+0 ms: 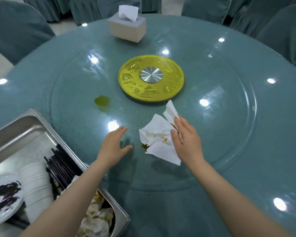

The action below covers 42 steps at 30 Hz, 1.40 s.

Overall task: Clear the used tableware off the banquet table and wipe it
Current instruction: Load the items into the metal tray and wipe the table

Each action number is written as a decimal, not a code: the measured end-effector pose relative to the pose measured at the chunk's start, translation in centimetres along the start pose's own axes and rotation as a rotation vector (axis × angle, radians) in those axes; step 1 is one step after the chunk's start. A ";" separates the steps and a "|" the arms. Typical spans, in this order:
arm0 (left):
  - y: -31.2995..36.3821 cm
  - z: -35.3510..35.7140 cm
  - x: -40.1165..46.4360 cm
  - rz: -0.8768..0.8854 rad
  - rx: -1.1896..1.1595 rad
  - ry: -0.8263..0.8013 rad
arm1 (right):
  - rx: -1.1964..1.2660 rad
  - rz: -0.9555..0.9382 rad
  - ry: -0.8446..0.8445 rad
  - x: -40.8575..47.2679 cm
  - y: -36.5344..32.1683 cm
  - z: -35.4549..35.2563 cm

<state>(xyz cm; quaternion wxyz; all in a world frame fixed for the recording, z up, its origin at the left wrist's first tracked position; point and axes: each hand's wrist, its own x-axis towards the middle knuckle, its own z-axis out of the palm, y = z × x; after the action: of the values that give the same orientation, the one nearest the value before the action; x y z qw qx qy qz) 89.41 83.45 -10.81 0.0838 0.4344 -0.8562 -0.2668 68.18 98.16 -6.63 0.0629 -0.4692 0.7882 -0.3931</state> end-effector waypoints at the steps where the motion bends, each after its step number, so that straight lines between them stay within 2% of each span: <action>1: -0.4 -0.1 0.0 -0.041 0.023 0.000 | -0.042 -0.040 -0.046 0.0 -0.1 0.3; 5: -2.5 -0.8 0.4 -0.257 0.204 -0.063 | -0.277 -0.095 -0.458 -0.8 1.8 1.8; 8: -4.6 -2.0 1.1 -0.356 0.226 -0.099 | -0.333 -0.068 -0.568 -1.2 3.3 2.3; 12: -7.6 -4.0 2.1 -0.416 0.259 -0.136 | -0.210 0.101 -0.474 -0.3 3.7 2.1; 17: -8.2 -4.3 3.1 -0.418 0.345 -0.226 | -0.364 0.214 -0.273 2.6 4.8 2.2; 20: -7.5 -3.5 2.7 -0.406 0.346 -0.263 | -0.472 0.258 -0.275 3.0 4.6 3.3; 23: -6.9 -2.8 2.1 -0.399 0.360 -0.256 | -0.525 0.213 -0.295 1.8 4.2 3.7; 30: -3.8 -1.8 0.9 -0.431 0.345 -0.264 | -0.540 -0.041 -0.372 -3.8 0.5 6.2; 38: 1.1 -1.5 -0.7 -0.433 0.274 -0.173 | -0.434 -0.073 -0.380 -2.5 4.5 2.1; 42: 3.7 -0.8 -1.7 -0.387 0.359 -0.183 | -0.473 0.098 -0.252 -2.2 5.7 1.5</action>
<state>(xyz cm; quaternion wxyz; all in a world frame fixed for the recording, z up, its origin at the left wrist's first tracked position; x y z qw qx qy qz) 88.12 86.25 -8.00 -0.1247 0.5720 -0.7948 -0.1600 66.16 100.49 -12.10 0.0683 -0.4772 0.8659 -0.1332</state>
